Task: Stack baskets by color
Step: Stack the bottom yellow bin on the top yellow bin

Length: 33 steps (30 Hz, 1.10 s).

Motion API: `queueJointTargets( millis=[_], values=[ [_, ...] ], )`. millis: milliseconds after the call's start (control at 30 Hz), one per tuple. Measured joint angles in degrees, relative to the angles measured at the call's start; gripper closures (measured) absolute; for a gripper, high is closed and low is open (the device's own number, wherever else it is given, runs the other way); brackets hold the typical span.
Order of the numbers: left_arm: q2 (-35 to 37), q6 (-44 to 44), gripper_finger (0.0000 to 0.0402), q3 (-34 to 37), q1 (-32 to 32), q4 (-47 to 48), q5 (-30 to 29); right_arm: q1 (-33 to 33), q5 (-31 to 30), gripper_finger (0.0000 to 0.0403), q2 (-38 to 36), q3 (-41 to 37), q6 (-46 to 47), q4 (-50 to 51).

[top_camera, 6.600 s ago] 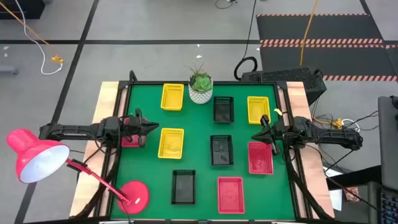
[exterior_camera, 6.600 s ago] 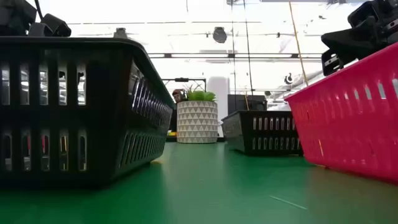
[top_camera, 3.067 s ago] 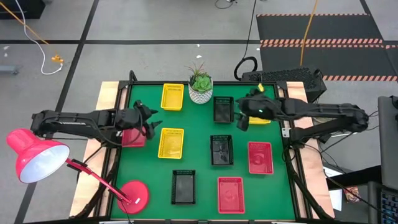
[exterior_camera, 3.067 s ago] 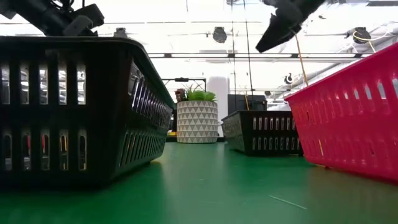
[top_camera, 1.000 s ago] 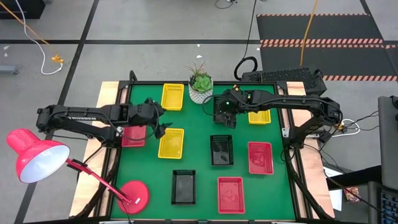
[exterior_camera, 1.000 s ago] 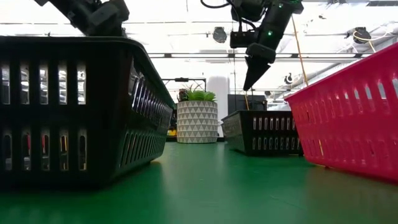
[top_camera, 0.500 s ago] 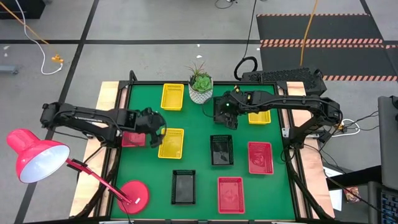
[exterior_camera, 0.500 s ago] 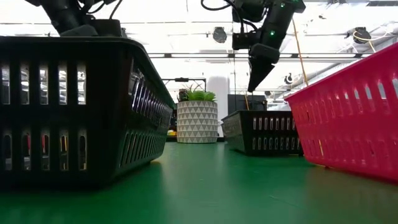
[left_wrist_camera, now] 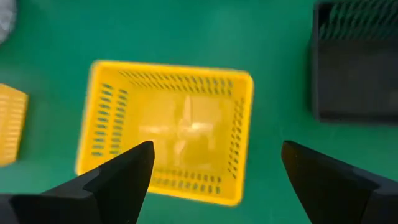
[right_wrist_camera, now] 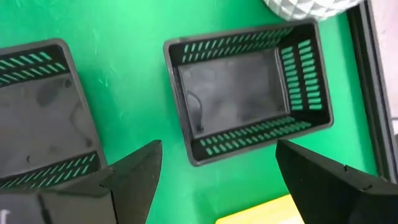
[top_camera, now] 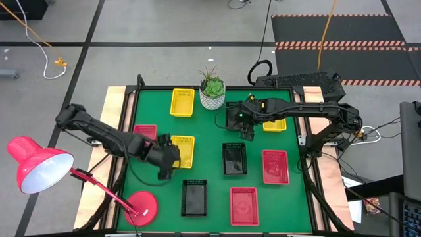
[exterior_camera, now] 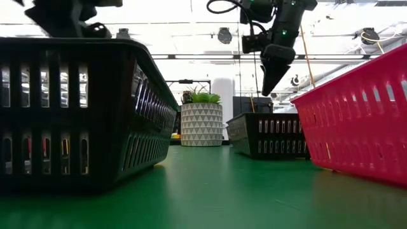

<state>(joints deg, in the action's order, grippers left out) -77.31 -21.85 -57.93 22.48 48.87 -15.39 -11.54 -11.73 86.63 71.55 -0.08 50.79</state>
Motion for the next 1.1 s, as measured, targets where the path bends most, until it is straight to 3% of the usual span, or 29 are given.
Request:
queueJointTargets(
  millis=[433, 567, 733, 967, 1100],
  values=[
    [-12.36, -0.80, 0.0048, -0.31, -0.10, 0.23, -0.07, 4.28, -0.01, 0.0094, 0.00, 0.00, 1.98, 1.98],
    [-14.54, -0.58, 0.0072, -0.31, -0.50, 0.50, 0.61, 4.17, -0.12, 0.0094, 0.00, 0.00, 1.08, 1.76],
    [-16.64, 0.20, 0.0165, -0.33, -1.04, 0.33, 0.94, 3.81, -0.24, 0.0094, 0.00, 0.00, 1.01, 1.79],
    [-19.43, 1.86, 0.0372, -0.31, -3.63, 0.53, 4.18, 4.17, -0.20, 0.0094, 0.00, 0.00, 2.40, 2.37],
    [-19.05, 2.72, 0.0393, -0.31, -6.97, 1.65, 4.06, 4.17, -0.18, 0.0094, 0.00, 0.00, 1.97, 2.58]
  ],
)
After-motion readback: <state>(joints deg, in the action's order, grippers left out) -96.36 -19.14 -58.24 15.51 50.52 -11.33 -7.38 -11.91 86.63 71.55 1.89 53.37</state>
